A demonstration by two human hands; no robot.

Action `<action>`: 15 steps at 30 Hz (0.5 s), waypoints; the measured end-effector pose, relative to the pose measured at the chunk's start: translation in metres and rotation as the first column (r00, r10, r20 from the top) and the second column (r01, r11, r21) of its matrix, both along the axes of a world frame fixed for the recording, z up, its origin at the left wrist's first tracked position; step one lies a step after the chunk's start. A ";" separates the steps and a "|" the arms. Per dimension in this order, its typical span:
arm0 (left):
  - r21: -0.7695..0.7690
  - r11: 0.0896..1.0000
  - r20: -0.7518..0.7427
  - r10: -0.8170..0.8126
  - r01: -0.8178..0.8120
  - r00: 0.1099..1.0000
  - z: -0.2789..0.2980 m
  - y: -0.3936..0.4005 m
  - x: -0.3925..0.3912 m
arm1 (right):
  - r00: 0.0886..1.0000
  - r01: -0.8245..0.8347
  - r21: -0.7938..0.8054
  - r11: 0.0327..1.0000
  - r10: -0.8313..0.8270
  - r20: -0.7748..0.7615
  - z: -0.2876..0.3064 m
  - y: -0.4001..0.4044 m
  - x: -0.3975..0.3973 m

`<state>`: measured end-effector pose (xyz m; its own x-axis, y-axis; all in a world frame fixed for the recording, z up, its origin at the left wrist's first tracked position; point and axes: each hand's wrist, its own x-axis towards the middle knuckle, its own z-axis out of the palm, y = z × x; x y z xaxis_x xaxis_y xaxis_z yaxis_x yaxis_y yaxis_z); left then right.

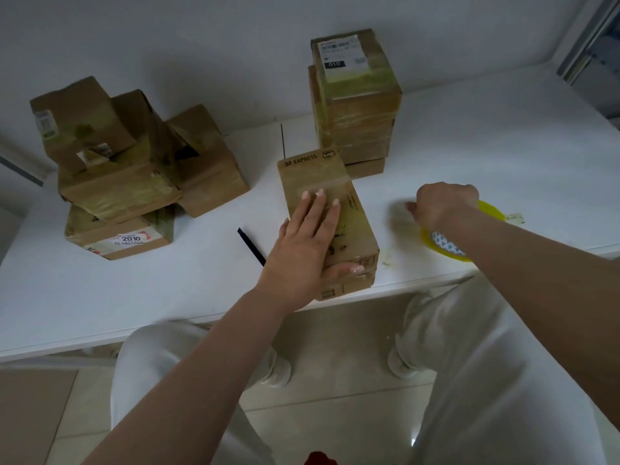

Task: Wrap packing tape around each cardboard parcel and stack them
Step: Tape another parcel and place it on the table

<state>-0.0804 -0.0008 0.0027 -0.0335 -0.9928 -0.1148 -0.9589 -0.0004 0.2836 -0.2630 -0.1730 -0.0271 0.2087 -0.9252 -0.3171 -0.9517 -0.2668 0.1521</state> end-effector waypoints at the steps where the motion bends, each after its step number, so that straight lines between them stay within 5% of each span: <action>1: 0.002 1.000 0.027 -0.010 0.010 1.000 -0.002 -0.001 0.002 | 0.999 0.014 0.021 1.000 -0.013 -0.038 -0.001 -0.001 0.001; 6: 0.036 0.995 0.117 -0.097 0.093 0.988 -0.003 -0.001 0.018 | 0.981 0.062 0.116 0.991 -0.039 -0.188 0.002 -0.003 0.009; 11: 0.066 0.992 0.194 -0.123 0.112 0.973 0.002 0.004 0.028 | 0.985 0.063 0.122 0.991 -0.042 -0.166 0.007 0.004 0.009; 15: -0.102 0.979 0.260 -0.143 0.174 0.955 -0.004 0.008 0.023 | 0.996 0.079 0.023 0.997 -0.078 -0.045 0.004 0.014 0.005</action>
<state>-0.0578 0.0075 -0.0009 -0.1773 -0.9840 -0.0173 -0.9840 0.1769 0.0227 -0.2576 -0.1592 -0.0233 0.1207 -0.9300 -0.3473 -0.9623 -0.1955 0.1891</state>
